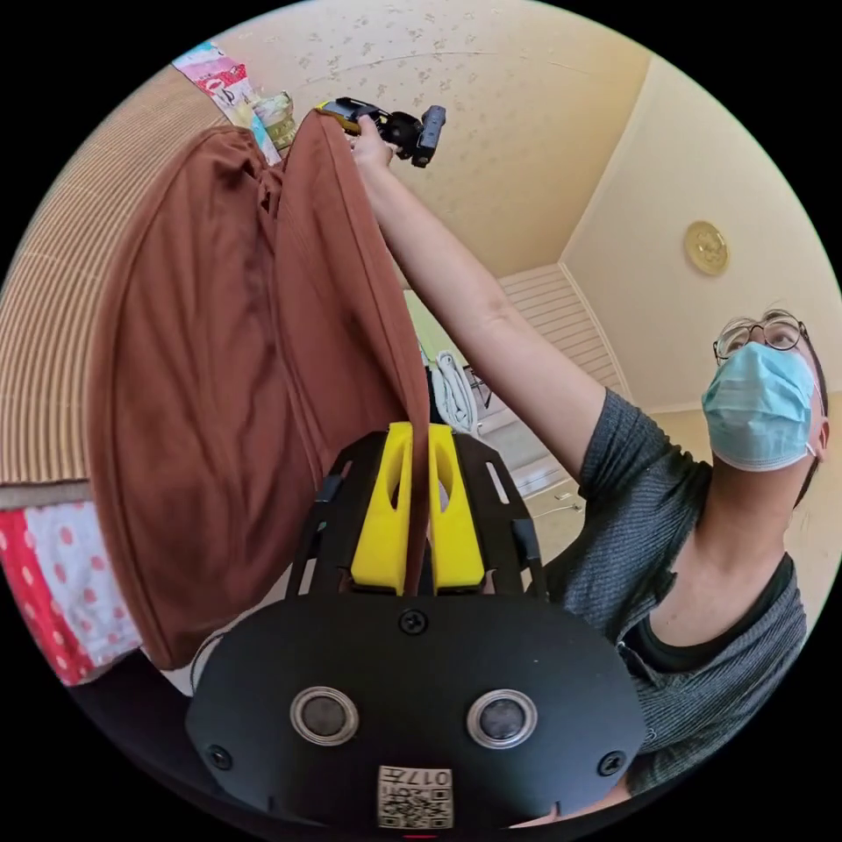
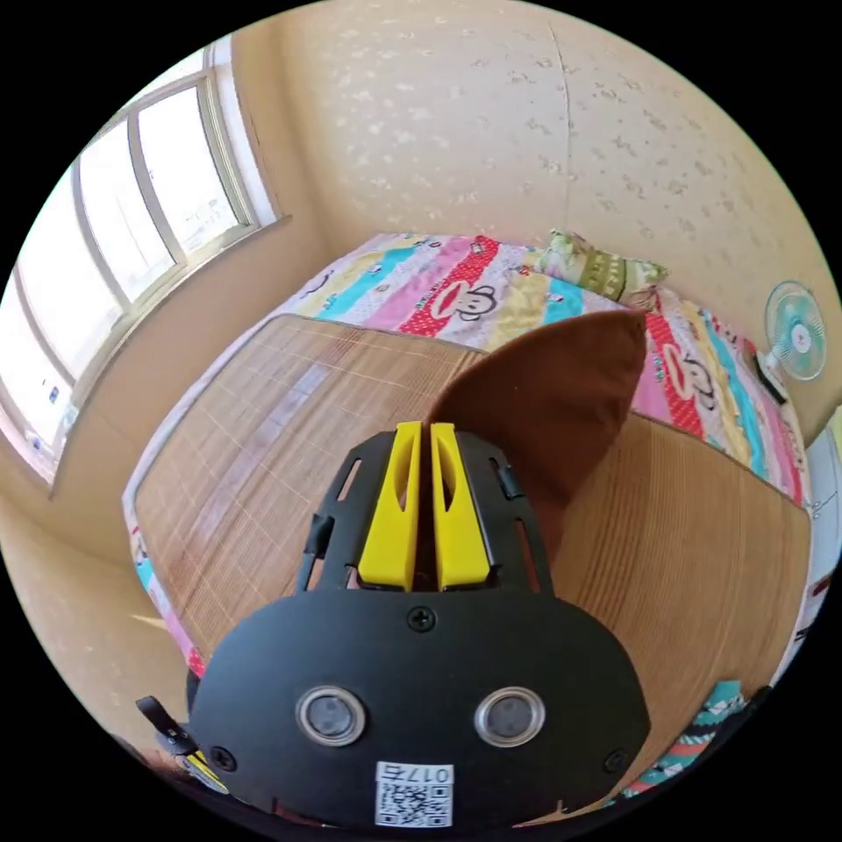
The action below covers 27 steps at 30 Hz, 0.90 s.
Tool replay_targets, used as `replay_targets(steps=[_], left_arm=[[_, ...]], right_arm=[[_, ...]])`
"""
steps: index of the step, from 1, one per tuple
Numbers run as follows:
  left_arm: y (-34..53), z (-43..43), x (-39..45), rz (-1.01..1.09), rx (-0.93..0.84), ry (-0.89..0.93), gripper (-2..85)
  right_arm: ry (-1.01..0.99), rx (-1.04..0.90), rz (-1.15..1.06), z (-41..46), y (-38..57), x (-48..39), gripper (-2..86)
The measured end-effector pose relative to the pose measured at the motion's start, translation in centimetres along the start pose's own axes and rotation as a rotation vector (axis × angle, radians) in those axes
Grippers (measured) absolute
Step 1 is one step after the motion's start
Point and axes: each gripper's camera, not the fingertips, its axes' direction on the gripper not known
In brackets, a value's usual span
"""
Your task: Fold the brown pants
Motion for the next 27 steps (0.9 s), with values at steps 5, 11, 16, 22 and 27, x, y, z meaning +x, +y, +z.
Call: replay_targets(steps=[5, 11, 16, 22, 27], left_arm=[[3.3, -5.3, -2.3, -0.183, 0.005, -0.385, 4.5], [4.8, -5.6, -4.2, -0.244, 0.005, -0.344, 6.5], [3.3, -2.8, -2.6, -0.204, -0.053, -0.448, 8.2], [1.5, 0.0, -0.4, -0.151, -0.013, -0.547, 8.8], [0.6, 1.8, -0.9, -0.178, -0.015, -0.584, 6.4]], right_arm=[[-0.449, 0.073, 0.085, 2.8, 4.4, 2.7, 1.4], [-0.343, -0.024, 0.000, 1.6, 18.1, 3.0, 2.5], [-0.223, -0.091, 0.100, -2.0, 33.5, 5.4, 4.6], [-0.179, -0.038, 0.186, -6.9, 43.7, 4.4, 7.8], [-0.186, -0.058, 0.135, -7.5, 47.5, 0.8, 6.5]])
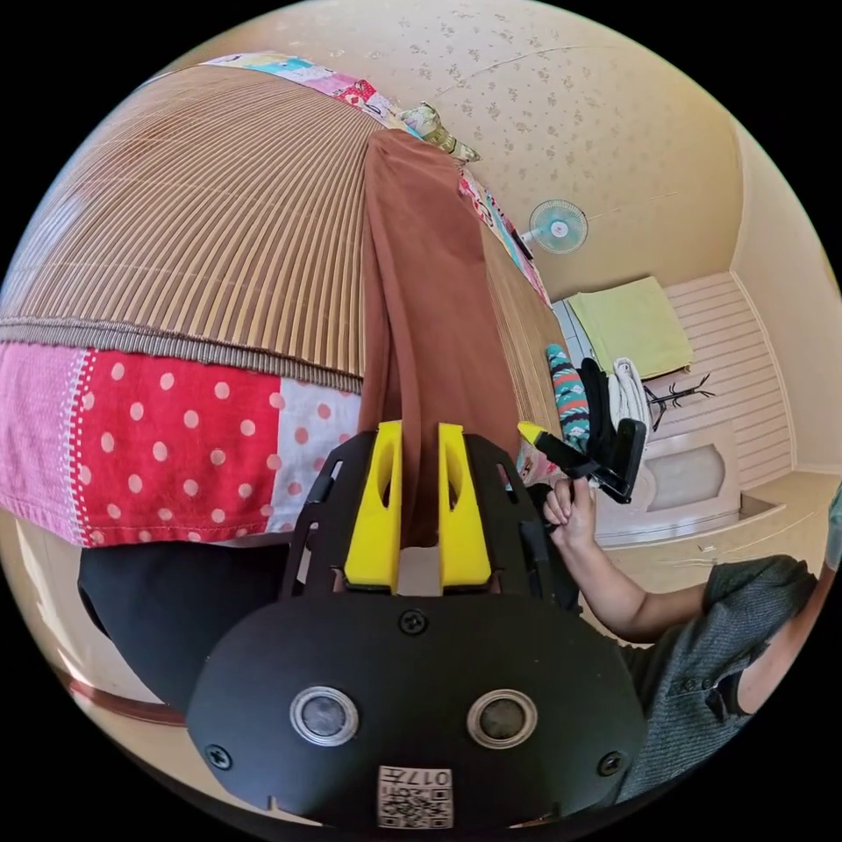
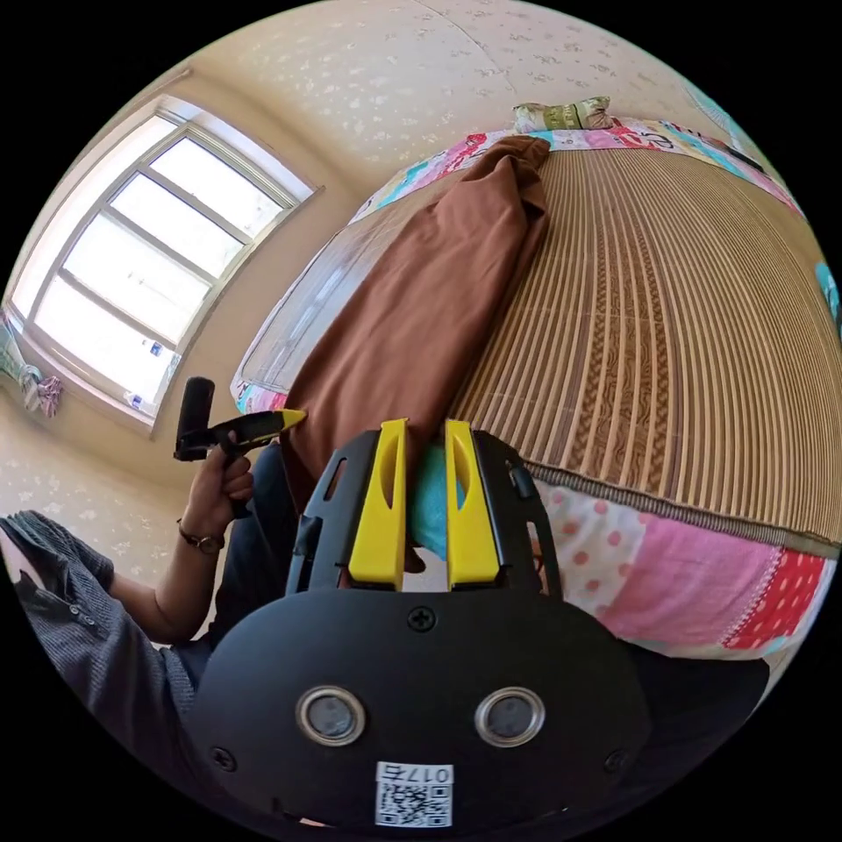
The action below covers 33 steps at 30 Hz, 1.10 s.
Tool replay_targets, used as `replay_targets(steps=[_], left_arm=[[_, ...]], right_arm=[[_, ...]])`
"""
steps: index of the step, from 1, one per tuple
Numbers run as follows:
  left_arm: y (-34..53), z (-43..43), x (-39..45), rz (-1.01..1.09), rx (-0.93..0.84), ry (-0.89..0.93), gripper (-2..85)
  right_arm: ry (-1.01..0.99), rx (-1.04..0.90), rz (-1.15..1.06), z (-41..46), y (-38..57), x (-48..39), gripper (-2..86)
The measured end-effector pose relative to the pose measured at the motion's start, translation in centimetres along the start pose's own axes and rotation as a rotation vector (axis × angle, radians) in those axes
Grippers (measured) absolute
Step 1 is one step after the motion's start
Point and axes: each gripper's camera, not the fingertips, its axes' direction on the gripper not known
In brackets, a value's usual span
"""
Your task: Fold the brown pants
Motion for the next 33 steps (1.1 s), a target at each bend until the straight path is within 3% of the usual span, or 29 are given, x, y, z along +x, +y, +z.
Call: replay_targets(steps=[6, 13, 15, 20, 24, 28, 33], left_arm=[[-1.8, 0.3, 0.6, 0.004, -0.068, 0.073, 4.8], [-2.6, -2.6, 0.1, 0.112, 0.039, 0.528, 0.7], [-2.1, -2.7, -0.4, 0.100, 0.045, 0.474, 0.3], [-0.7, 1.4, 0.7, -0.001, -0.114, 0.038, 2.2], [0.1, 1.2, 2.2, 0.018, -0.037, -0.017, 5.0], [-0.1, 0.3, 3.0, 0.041, 0.071, -0.044, 9.5], [-1.9, 3.9, 2.9, 0.034, -0.029, 0.013, 7.9]], right_arm=[[0.073, -0.022, 0.011, -0.9, -0.2, -2.0, 2.5], [-0.133, 0.133, 0.017, -6.6, -0.5, -3.0, 1.2], [-0.133, 0.153, -0.004, -6.7, -0.1, -3.1, 1.1], [0.015, -0.048, 0.072, -1.1, 0.0, -1.2, 1.3], [-0.054, -0.044, 0.112, -1.3, -0.1, 0.2, 2.4], [0.004, 0.047, 0.129, -3.3, -0.5, 0.9, 5.6], [-0.019, -0.022, 0.103, -1.5, -2.8, 2.0, 6.9]])
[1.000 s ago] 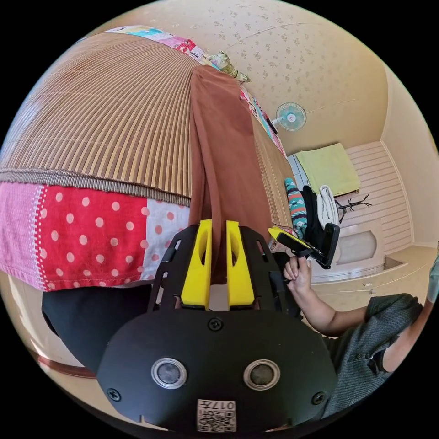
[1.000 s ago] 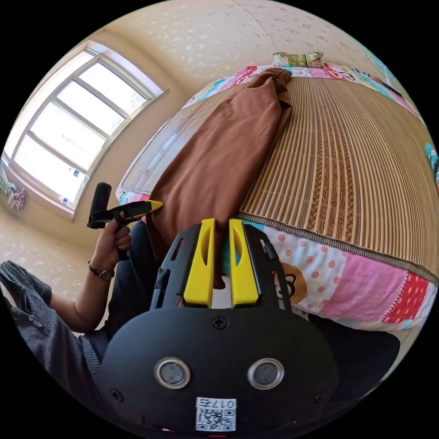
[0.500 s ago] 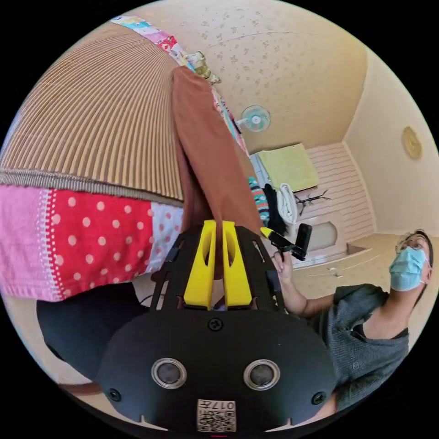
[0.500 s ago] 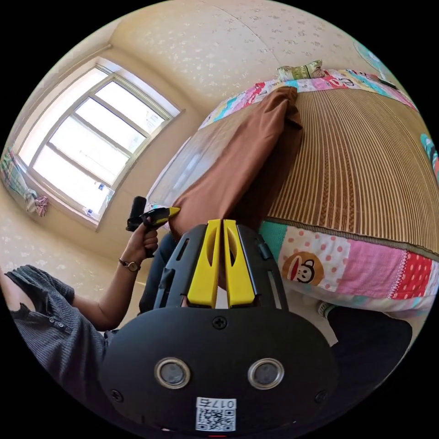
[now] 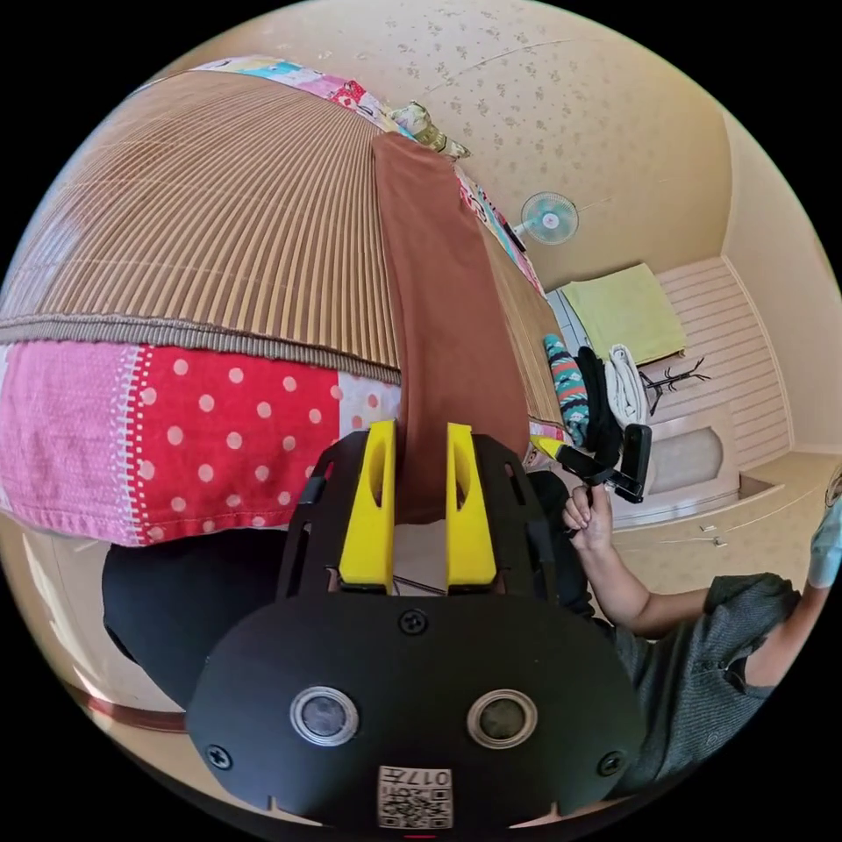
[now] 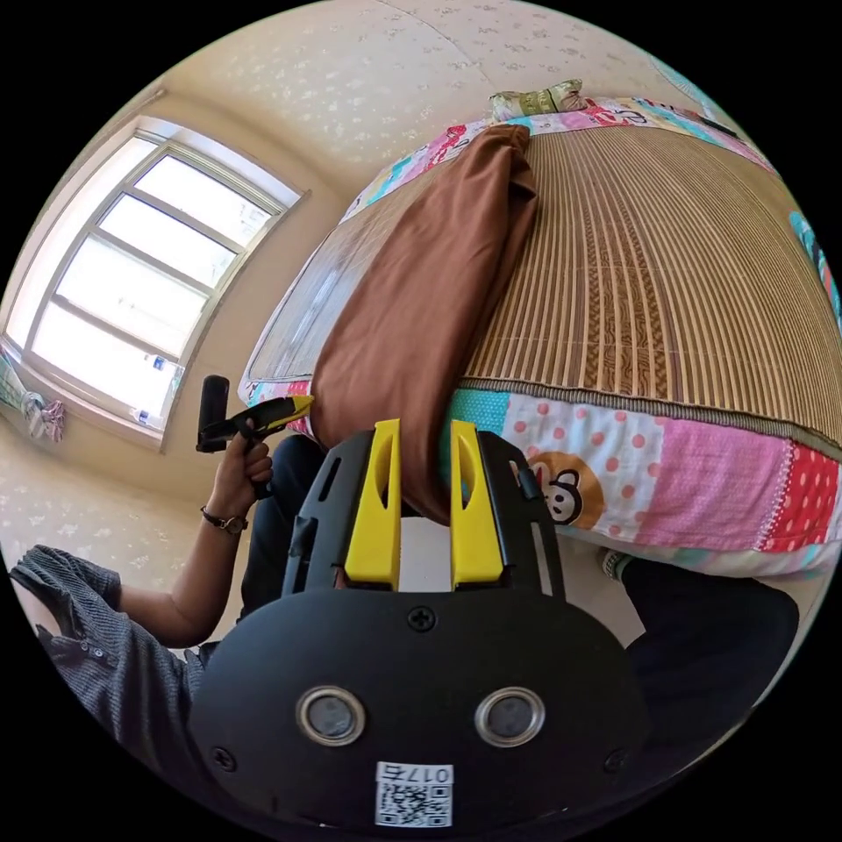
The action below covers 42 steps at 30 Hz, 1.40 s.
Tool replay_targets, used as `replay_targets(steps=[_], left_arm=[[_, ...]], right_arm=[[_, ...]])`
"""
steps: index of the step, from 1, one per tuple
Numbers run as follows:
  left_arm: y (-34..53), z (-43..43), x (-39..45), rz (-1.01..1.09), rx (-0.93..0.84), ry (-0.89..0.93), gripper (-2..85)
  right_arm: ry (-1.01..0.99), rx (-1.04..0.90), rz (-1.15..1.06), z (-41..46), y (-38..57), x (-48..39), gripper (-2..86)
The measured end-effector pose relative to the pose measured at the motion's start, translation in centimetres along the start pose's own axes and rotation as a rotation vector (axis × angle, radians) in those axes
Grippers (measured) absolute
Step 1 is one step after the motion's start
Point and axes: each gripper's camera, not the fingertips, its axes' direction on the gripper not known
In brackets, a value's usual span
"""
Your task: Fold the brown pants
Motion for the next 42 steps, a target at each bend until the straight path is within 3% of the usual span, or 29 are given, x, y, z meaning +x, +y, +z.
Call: replay_targets(steps=[4, 11, 15, 17, 20, 23, 28, 33, 40, 42], left_arm=[[0.0, 1.8, 0.9, -0.040, -0.079, -0.001, 4.1], [0.9, 5.4, 4.9, 0.119, -0.375, -0.044, 5.3], [0.7, 3.0, 4.7, 0.111, -0.215, -0.062, 9.4], [-0.3, 0.4, 4.1, 0.118, -0.041, 0.069, 9.9], [-2.9, -0.9, 3.1, 0.168, 0.067, 0.230, 10.0], [-5.1, -1.3, 2.2, 0.103, 0.160, 0.117, 11.0], [-6.9, 0.4, 1.3, 0.000, 0.178, 0.015, 15.4], [-6.9, 1.6, 1.7, -0.009, 0.139, -0.001, 13.2], [-4.8, 1.6, -0.1, -0.062, 0.035, 0.068, 6.3], [-4.3, 1.4, -1.7, -0.050, 0.019, 0.191, 4.0]], right_arm=[[-0.014, -0.097, 0.008, 1.1, -1.1, 0.6, 3.6], [-0.040, -0.192, -0.011, -1.4, 1.4, 3.6, 3.0], [-0.145, -0.082, 0.042, -4.5, 1.5, 6.4, 4.5], [-0.173, -0.034, 0.054, -5.6, 0.4, 7.2, 6.2], [-0.201, 0.044, 0.044, -6.7, -2.2, 7.9, 8.3], [-0.143, 0.104, 0.074, -6.9, -4.7, 8.8, 9.7], [-0.176, 0.104, 0.140, -5.5, -7.6, 10.9, 11.9], [-0.201, 0.104, 0.178, -5.2, -7.6, 11.4, 11.5], [-0.315, -0.035, 0.148, -5.3, -6.5, 12.4, 5.2], [-0.405, -0.032, 0.163, -6.1, -5.7, 13.3, 4.1]])
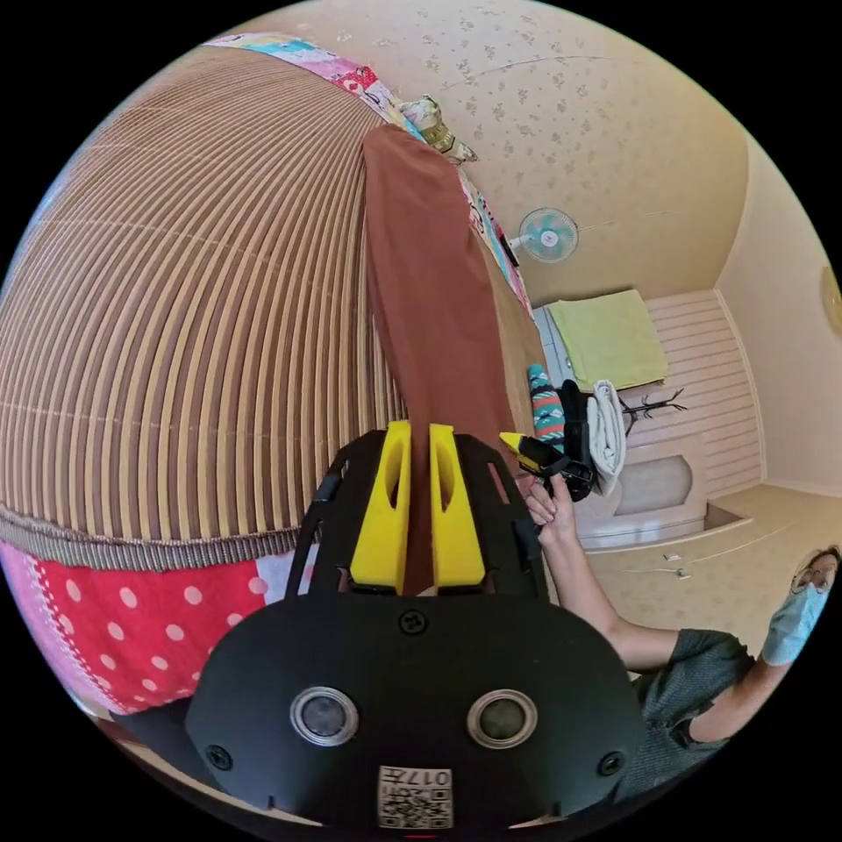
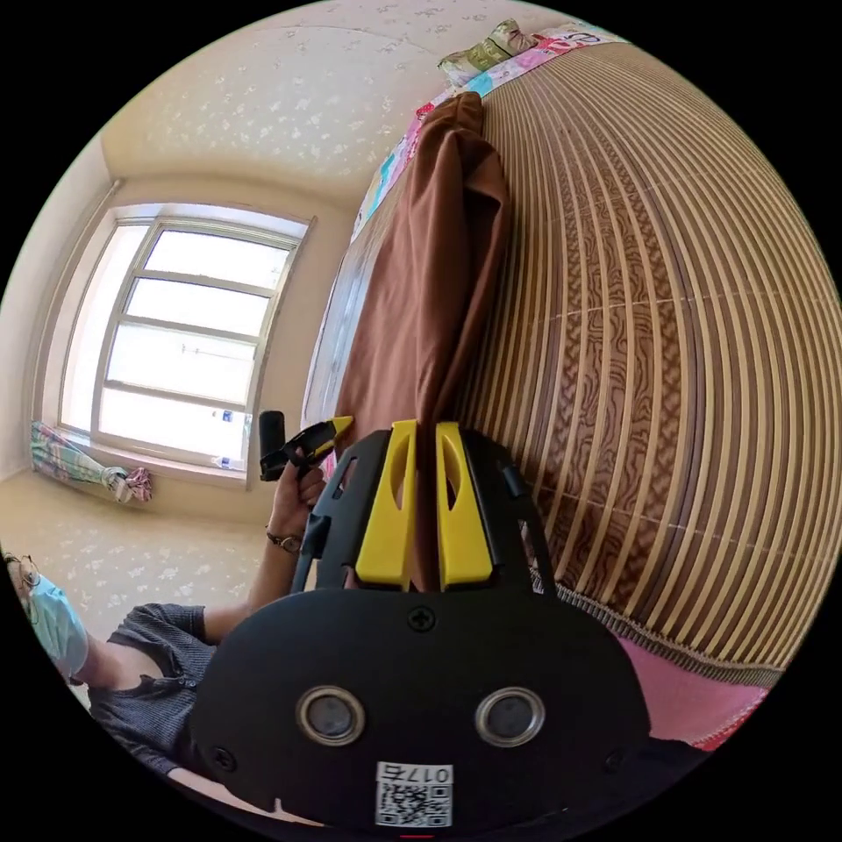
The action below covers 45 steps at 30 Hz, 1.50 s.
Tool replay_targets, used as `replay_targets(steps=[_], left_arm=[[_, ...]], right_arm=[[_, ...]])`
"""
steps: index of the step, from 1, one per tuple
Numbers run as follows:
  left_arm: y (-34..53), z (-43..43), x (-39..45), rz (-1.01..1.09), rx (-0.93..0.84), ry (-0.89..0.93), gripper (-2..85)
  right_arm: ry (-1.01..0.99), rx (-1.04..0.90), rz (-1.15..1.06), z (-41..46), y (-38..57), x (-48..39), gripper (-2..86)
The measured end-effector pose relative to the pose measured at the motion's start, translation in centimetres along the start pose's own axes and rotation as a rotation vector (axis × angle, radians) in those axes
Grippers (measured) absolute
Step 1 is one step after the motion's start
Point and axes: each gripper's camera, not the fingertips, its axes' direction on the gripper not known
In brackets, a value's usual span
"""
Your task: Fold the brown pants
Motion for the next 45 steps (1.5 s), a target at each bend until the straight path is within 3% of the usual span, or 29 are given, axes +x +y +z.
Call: replay_targets(steps=[2, 4, 10, 19, 28, 36, 39, 41, 44, 45], left_arm=[[1.1, -1.0, -2.5, -0.019, -0.007, 0.353, 3.4], [2.5, -2.1, -2.3, 0.047, -0.004, 0.502, 3.1], [7.2, -8.7, 5.9, 0.371, 0.116, 0.680, 3.6], [13.7, -19.7, 27.0, 0.839, 0.350, 0.527, 3.6], [19.3, -26.9, 40.1, 1.102, 0.574, 0.682, 3.1], [19.5, -28.1, 44.8, 1.101, 0.700, 0.731, 2.9], [18.0, -27.0, 45.7, 1.084, 0.760, 0.619, 3.1], [13.8, -25.1, 45.5, 0.956, 0.738, 0.496, 3.1], [6.1, -21.9, 43.9, 0.792, 0.656, 0.396, 2.8], [4.4, -21.2, 43.5, 0.750, 0.636, 0.377, 2.7]], right_arm=[[-0.155, 0.010, -0.029, -1.5, 1.0, 0.1, 3.5], [-0.333, 0.013, -0.117, -3.6, 3.1, -0.9, 3.1], [-0.560, 0.067, -0.419, -10.6, 8.8, -6.5, 2.6], [-0.459, 0.203, -0.914, -22.7, 16.8, -25.1, 2.1], [-0.314, 0.362, -1.268, -29.1, 25.7, -40.8, 1.8], [-0.261, 0.518, -1.277, -29.1, 27.0, -46.0, 1.8], [-0.251, 0.562, -1.210, -28.2, 24.7, -45.4, 1.8], [-0.176, 0.569, -1.140, -27.4, 22.1, -44.9, 1.8], [-0.022, 0.550, -0.989, -25.3, 15.2, -43.3, 1.7], [0.111, 0.526, -0.921, -23.8, 11.8, -42.9, 1.7]])
